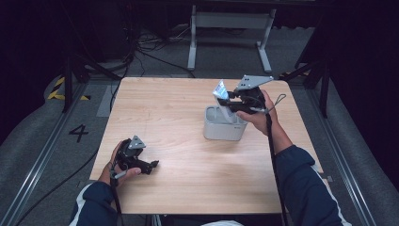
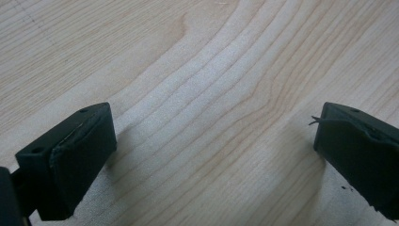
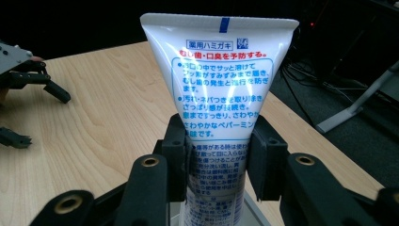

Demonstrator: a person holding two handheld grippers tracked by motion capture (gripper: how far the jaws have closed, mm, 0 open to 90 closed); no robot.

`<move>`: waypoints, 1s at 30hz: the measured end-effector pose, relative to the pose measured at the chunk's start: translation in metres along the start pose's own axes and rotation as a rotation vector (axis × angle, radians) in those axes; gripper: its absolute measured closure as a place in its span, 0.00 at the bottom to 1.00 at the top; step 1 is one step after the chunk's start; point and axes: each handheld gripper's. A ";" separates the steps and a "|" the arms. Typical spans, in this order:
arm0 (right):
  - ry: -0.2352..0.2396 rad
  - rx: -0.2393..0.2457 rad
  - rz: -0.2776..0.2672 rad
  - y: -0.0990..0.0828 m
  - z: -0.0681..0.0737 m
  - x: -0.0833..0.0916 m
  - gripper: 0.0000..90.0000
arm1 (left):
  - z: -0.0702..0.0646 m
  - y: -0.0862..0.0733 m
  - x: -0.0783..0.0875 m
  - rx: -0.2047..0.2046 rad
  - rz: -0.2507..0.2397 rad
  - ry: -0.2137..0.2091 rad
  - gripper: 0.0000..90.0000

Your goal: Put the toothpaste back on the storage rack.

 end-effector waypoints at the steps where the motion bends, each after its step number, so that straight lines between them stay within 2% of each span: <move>1: 0.000 0.000 0.000 0.000 0.000 0.000 0.72 | 0.000 0.000 0.000 0.000 0.000 0.000 0.00; 18: 0.004 -0.011 0.032 -0.023 -0.001 -0.011 0.72 | 0.000 0.000 0.000 0.000 0.000 0.002 0.00; 30: 0.005 -0.012 0.058 -0.042 -0.001 -0.011 0.71 | 0.000 0.000 0.000 0.000 -0.001 0.000 0.00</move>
Point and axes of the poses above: each handheld gripper's, and its own axes: x roughly backward along the jaws, y roughly out of its top, z roughly to its left
